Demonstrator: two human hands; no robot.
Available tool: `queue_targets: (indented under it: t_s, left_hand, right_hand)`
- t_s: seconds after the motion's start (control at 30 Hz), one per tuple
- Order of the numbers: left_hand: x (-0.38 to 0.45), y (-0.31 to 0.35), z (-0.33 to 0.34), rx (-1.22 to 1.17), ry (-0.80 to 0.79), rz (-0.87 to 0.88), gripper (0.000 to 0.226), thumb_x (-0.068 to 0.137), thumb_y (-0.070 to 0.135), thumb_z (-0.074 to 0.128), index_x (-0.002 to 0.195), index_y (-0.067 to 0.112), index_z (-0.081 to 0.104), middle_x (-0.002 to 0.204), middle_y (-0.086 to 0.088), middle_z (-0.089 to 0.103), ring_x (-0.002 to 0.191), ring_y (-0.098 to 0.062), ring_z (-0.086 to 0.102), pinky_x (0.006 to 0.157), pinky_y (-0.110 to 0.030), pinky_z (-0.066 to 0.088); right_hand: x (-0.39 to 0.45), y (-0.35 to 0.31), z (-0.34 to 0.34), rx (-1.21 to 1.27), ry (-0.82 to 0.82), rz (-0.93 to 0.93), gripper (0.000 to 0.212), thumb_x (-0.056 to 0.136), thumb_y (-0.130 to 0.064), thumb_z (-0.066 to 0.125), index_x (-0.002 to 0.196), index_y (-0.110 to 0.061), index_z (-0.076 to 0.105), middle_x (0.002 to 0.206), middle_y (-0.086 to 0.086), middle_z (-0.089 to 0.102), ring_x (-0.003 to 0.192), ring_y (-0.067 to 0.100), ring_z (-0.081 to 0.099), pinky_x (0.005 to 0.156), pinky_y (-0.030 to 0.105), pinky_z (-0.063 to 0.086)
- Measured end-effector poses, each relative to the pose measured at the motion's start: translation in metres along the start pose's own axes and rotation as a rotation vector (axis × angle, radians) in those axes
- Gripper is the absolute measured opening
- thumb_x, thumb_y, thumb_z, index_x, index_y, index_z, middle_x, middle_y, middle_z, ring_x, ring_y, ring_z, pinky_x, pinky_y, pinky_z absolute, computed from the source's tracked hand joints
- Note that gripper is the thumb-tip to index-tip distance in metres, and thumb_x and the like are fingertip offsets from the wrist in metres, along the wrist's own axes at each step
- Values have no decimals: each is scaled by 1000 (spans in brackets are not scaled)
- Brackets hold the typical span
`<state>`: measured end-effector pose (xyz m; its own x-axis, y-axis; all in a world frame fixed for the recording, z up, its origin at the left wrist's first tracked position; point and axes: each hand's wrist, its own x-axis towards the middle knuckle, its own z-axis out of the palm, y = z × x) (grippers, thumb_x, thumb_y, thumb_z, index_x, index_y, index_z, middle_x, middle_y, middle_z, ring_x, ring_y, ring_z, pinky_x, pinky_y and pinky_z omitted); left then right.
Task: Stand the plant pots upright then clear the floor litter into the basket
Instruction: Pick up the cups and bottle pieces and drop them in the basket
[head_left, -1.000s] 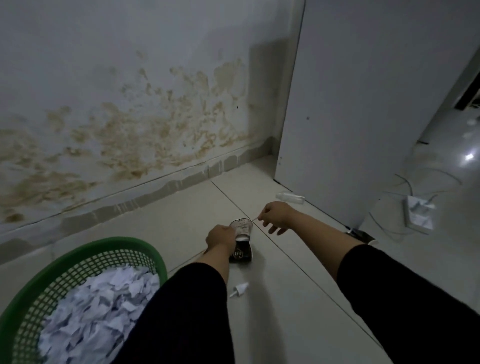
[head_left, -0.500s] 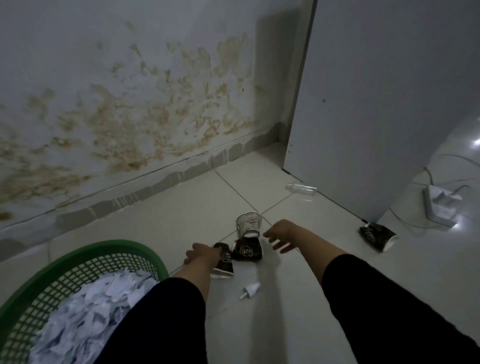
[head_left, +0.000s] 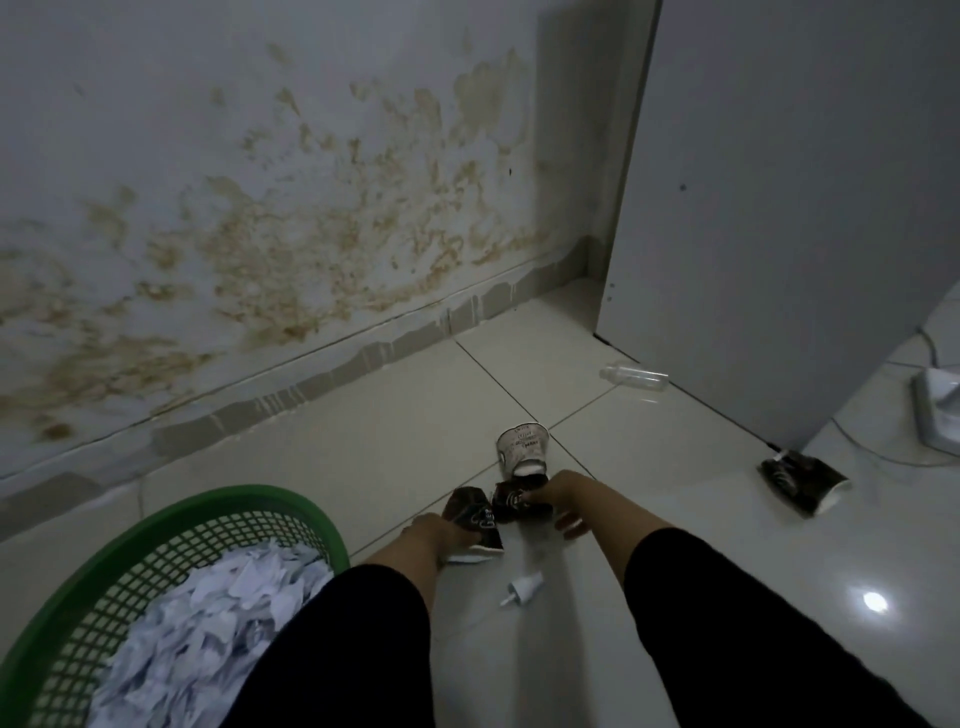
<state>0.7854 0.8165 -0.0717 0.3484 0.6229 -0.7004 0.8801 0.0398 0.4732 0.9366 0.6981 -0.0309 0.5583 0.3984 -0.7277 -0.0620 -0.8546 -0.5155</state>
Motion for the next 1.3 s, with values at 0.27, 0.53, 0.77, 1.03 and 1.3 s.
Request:
queue_targets:
  t_s: [0.27,0.53,0.77,1.03,1.3]
  left_hand:
    - [-27,50,-33,-508,50,128,41,75,25,80,95,-7,63,99,-20,66,83,-27,61,71,-33,50]
    - [-88,71,-105,-699,196,282,53,79,45,73,116,13,52,116,-10,57,107,-32,55,78,-38,46]
    - [-146,12,-168,-749,336,347,48,78,41,74,113,10,63,110,-15,67,99,-33,65,81,-39,55]
    - [-199,-69,-212,-723,531,277,61,57,46,87,92,-1,70,92,-19,72,78,-32,70,80,-45,58]
    - [-198,-99,-199,-371,631,106,81,75,63,66,121,-4,58,127,-18,57,116,-34,55,97,-37,45]
  right_hand:
    - [-32,-30,-54,184,43,-270,21,87,-12,72,77,-7,54,102,20,64,89,27,62,83,42,55]
    - [-78,-68,-73,150,241,-559,53,76,-27,81,112,-14,44,114,14,56,99,34,65,79,44,57]
    - [-120,-117,-37,311,-22,-744,29,91,-33,66,109,-10,61,119,17,64,100,30,65,85,42,56]
    - [-172,-159,37,165,-321,-830,52,85,-46,70,116,-5,66,113,13,69,95,30,69,78,38,61]
    - [-186,-161,76,-109,-359,-811,66,95,-56,49,137,-6,49,134,15,53,112,32,59,95,44,53]
